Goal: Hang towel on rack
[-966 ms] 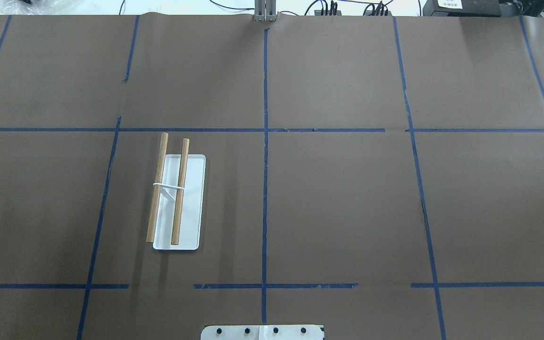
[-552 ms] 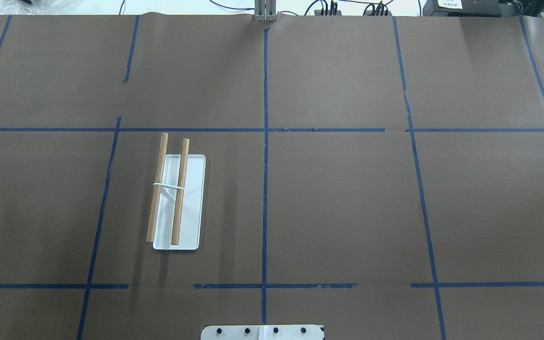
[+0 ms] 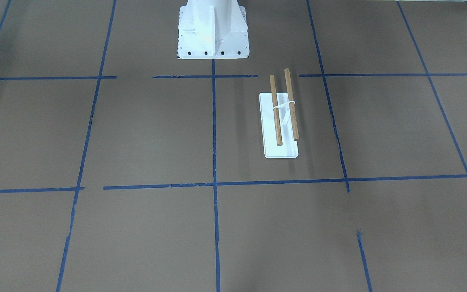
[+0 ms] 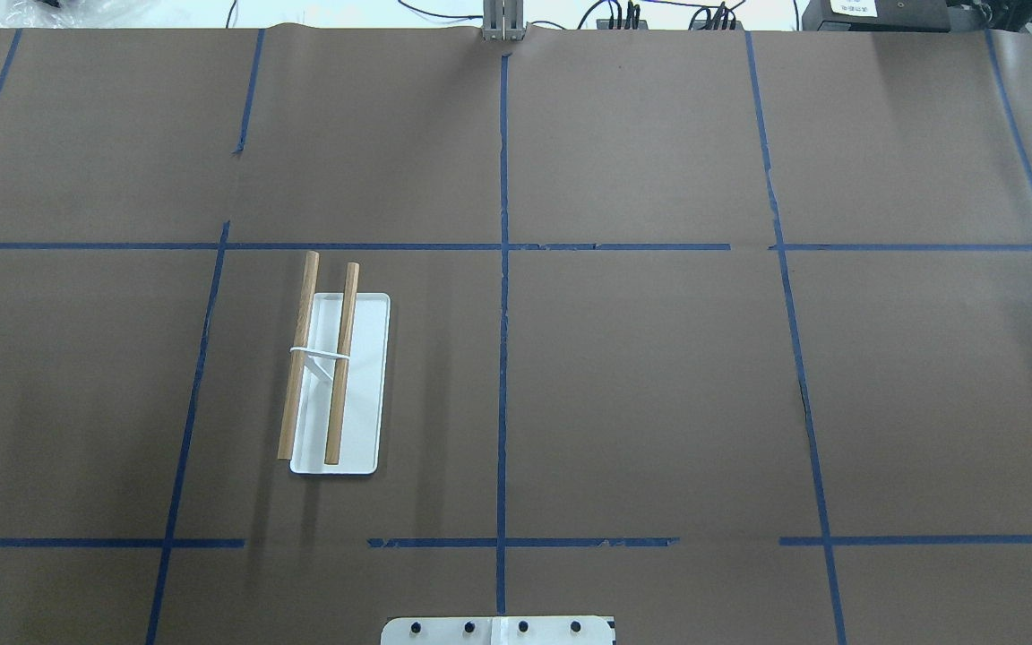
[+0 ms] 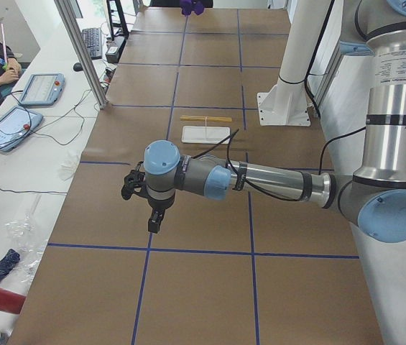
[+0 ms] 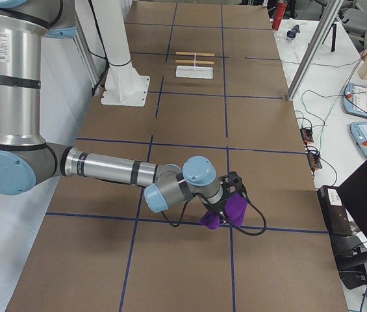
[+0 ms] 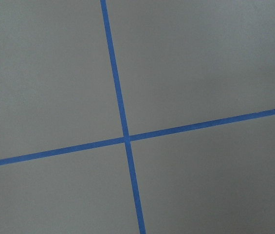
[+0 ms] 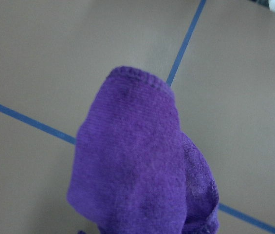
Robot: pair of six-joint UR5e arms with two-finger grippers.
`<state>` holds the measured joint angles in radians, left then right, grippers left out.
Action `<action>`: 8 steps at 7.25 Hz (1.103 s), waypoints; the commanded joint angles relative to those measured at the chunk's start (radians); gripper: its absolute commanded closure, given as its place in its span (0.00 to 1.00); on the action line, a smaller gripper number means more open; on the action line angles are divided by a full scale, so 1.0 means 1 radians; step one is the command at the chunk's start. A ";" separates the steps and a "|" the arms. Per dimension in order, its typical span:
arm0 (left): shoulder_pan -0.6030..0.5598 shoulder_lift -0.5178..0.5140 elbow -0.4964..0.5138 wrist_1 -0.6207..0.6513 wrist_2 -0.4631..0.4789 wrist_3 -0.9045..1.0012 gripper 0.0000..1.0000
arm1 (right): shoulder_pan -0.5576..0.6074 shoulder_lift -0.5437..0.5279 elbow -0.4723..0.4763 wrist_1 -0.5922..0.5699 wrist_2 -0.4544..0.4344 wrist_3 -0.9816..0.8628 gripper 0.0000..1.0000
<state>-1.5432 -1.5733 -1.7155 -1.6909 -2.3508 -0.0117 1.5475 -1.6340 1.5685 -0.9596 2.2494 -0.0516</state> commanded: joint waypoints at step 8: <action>0.137 -0.111 0.023 -0.885 0.112 -1.087 0.00 | -0.497 0.405 0.212 -0.209 -0.538 0.420 1.00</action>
<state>-1.4838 -1.6826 -1.6914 -2.4058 -2.3045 -0.8317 1.1412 -1.2954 1.7233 -1.0280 1.7939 0.3363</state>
